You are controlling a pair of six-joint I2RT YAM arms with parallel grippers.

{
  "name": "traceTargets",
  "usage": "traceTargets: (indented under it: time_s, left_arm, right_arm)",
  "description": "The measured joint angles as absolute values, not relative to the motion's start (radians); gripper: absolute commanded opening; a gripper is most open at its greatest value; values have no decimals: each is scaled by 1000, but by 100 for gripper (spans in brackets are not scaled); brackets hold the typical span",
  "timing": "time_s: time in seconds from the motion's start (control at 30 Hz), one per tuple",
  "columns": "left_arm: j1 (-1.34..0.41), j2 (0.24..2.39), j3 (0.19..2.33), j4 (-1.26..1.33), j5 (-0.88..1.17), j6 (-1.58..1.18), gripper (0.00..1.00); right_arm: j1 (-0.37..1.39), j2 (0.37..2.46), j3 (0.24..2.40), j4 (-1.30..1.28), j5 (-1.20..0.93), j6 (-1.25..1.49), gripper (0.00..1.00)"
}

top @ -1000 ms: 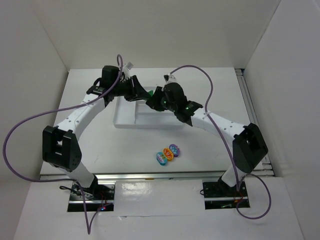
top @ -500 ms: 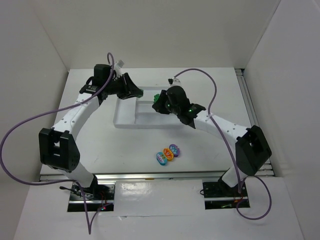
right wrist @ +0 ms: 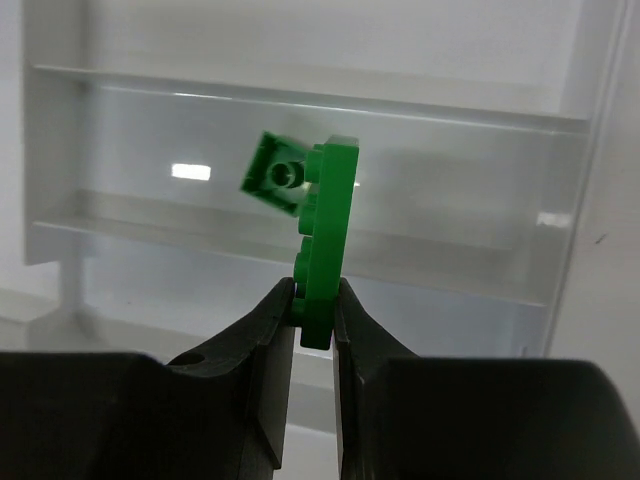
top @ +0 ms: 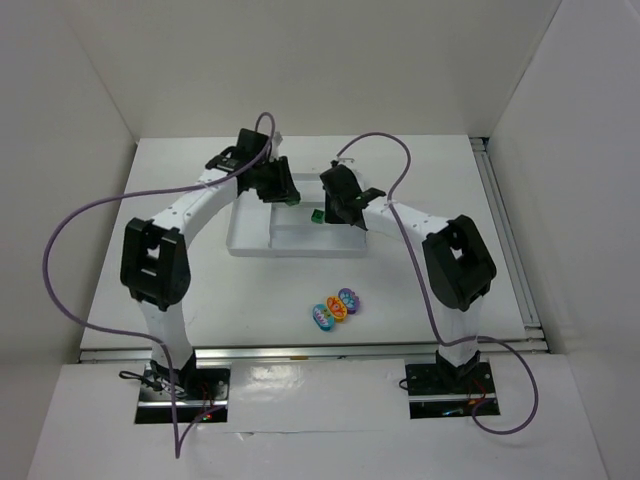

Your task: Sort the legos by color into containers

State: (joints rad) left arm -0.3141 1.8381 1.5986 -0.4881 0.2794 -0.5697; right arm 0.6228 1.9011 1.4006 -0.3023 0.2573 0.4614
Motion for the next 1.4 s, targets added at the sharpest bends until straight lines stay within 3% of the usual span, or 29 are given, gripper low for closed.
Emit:
traceTargets:
  time_s: [0.4, 0.47, 0.57, 0.6, 0.67, 0.7, 0.73, 0.83, 0.87, 0.93, 1.2, 1.4]
  left_arm:
    - [-382, 2059, 1705, -566, 79, -525, 0]
    - [-381, 2070, 1711, -564, 68, -526, 0]
    - [-380, 2074, 1711, -566, 64, -526, 0]
    - [-380, 2074, 1711, -563, 63, -527, 0]
    - [-380, 2074, 1711, -557, 61, -527, 0]
    - [-380, 2075, 1711, -557, 58, -527, 3]
    - [-380, 2075, 1711, -558, 56, -527, 31]
    - [-381, 2076, 1711, -558, 52, -528, 66]
    - [-382, 2077, 1712, -559, 48, -531, 82]
    - [-385, 2077, 1712, -560, 40, -522, 100]
    - [-409, 2035, 1710, -578, -9, -527, 100]
    - [-423, 1809, 1608, -584, -25, -526, 100]
  right_arm:
    - [562, 1941, 1393, -300, 255, 450, 6]
    - [562, 1959, 1393, -301, 253, 450, 22]
    - [558, 1972, 1393, -300, 254, 453, 68]
    - [556, 1972, 1393, -300, 255, 455, 79]
    - [554, 1972, 1393, -299, 257, 446, 83]
    - [554, 1972, 1393, -300, 259, 445, 83]
    - [553, 1972, 1393, -300, 261, 444, 83]
    - [552, 1955, 1386, -300, 275, 445, 83]
    - [552, 1941, 1380, -301, 281, 445, 83]
    - [552, 1908, 1365, -301, 296, 446, 85]
    - [536, 1635, 1284, -307, 348, 451, 87]
    - [535, 1468, 1164, -321, 351, 439, 85]
